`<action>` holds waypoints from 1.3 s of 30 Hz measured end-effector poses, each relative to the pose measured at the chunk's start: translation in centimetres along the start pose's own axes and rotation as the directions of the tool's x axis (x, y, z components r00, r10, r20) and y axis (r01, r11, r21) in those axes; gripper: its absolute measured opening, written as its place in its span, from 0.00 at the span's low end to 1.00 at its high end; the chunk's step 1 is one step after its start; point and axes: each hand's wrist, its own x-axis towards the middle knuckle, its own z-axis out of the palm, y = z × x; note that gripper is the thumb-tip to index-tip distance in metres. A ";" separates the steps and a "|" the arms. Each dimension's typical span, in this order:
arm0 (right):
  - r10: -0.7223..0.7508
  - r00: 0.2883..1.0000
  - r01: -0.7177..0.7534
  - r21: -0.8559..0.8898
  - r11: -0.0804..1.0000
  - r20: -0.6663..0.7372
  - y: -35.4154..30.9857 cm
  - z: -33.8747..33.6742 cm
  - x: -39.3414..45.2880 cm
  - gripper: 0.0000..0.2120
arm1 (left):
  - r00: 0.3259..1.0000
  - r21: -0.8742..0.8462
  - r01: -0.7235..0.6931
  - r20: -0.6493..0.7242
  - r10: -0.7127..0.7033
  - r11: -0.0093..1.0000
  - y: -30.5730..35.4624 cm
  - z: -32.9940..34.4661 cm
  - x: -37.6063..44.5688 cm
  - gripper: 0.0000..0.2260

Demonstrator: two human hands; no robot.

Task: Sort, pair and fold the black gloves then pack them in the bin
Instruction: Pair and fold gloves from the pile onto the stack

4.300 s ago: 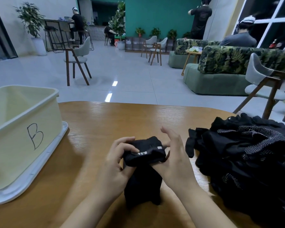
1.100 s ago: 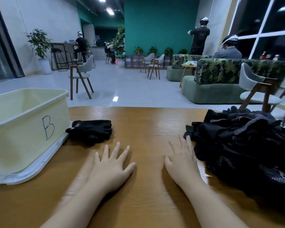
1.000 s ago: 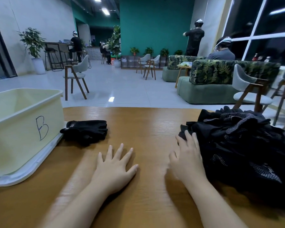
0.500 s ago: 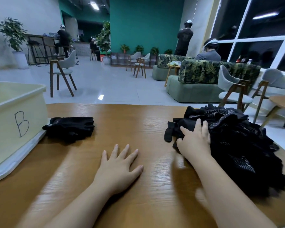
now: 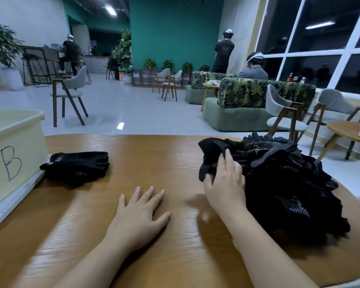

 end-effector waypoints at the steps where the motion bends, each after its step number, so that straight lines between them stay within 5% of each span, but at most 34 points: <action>1: -0.059 0.998 0.060 0.048 0.997 -0.033 -0.4 0.2 -0.3 0.31 | 0.999 -0.036 0.000 -0.034 -0.001 0.999 -0.1 0.0 0.0 0.30; 6: -0.334 0.932 0.360 0.239 0.902 -0.141 -2.3 1.7 -2.4 0.26 | 0.948 -0.331 -0.134 -0.317 0.024 0.934 -0.2 -0.1 -0.5 0.42; 9: -0.443 0.897 0.415 0.359 0.836 -0.005 -2.3 2.4 -3.5 0.21 | 0.891 -0.362 -0.227 -0.451 0.043 0.904 -0.3 -0.3 -0.9 0.46; 13: -0.476 0.864 0.371 0.432 0.822 0.163 -1.4 3.0 -3.6 0.16 | 0.900 -0.406 -0.269 -0.429 0.078 0.873 -0.5 -0.2 -0.7 0.47; 19: -0.264 0.965 0.262 0.163 0.951 -0.011 -1.2 3.2 -3.5 0.17 | 0.922 -0.347 -0.295 -0.346 0.171 0.890 -0.7 -0.2 -0.5 0.28; 21: -0.211 0.977 0.201 0.180 0.963 0.042 -0.8 3.4 -3.2 0.10 | 0.920 -0.329 -0.287 -0.357 0.163 0.900 -0.8 -0.2 -0.5 0.25; 24: -0.227 0.963 0.188 0.243 0.952 0.145 -0.5 4.2 -3.0 0.17 | 0.915 -0.314 -0.284 -0.372 0.158 0.906 -0.7 -0.3 -0.6 0.23; 27: -0.268 0.958 0.231 0.272 0.934 0.105 -0.8 4.1 -3.1 0.23 | 0.913 -0.332 -0.269 -0.386 0.130 0.904 -0.6 -0.2 -0.5 0.22; 30: -0.230 0.967 0.252 0.275 0.928 -0.111 -0.6 2.6 -2.8 0.20 | 0.904 -0.313 -0.268 -0.410 0.125 0.911 -0.8 0.0 -0.5 0.22; 36: -0.098 0.939 0.161 0.172 0.972 -0.329 1.4 -1.2 -1.8 0.15 | 0.876 -0.051 -0.332 -0.388 0.288 0.942 -1.0 0.4 -0.4 0.20; 39: -0.020 0.938 0.055 0.091 0.994 -0.347 3.0 -2.9 -1.3 0.17 | 0.904 -0.087 -0.363 -0.273 0.328 0.928 -0.5 0.3 -0.4 0.34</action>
